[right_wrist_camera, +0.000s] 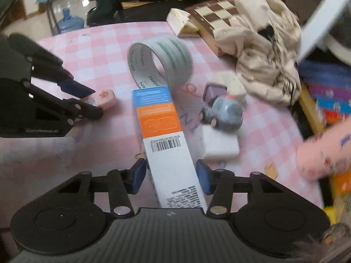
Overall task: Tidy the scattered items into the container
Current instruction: 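Release the pink eraser from the left gripper and grasp the tape roll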
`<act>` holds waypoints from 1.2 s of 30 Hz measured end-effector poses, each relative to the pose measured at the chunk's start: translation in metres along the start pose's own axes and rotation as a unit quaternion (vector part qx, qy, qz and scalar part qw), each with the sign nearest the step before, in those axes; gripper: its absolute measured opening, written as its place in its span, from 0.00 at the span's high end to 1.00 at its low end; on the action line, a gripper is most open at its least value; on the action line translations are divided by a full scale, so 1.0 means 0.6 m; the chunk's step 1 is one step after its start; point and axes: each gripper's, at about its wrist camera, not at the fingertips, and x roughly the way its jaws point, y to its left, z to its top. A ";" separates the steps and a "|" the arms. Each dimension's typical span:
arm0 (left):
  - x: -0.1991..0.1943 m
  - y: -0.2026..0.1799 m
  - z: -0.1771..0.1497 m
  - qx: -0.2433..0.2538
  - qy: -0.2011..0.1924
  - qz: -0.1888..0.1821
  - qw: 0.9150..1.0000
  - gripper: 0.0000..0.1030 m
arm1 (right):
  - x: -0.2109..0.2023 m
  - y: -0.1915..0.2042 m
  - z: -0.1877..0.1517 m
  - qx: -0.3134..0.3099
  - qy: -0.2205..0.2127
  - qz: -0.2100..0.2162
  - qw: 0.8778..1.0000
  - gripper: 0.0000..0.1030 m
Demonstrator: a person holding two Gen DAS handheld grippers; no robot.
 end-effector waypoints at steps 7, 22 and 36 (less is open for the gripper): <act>-0.018 0.008 -0.016 -0.013 0.009 -0.029 0.999 0.78 | -0.031 0.027 -0.024 0.070 0.001 0.029 0.997 0.62; -0.023 -0.005 -0.031 0.022 0.003 -0.011 1.000 0.78 | 0.017 0.034 -0.019 0.093 0.001 0.033 0.995 0.64; -0.062 -0.002 -0.044 0.018 -0.033 -0.008 0.999 0.73 | -0.005 0.051 -0.055 0.128 0.004 0.022 0.991 0.63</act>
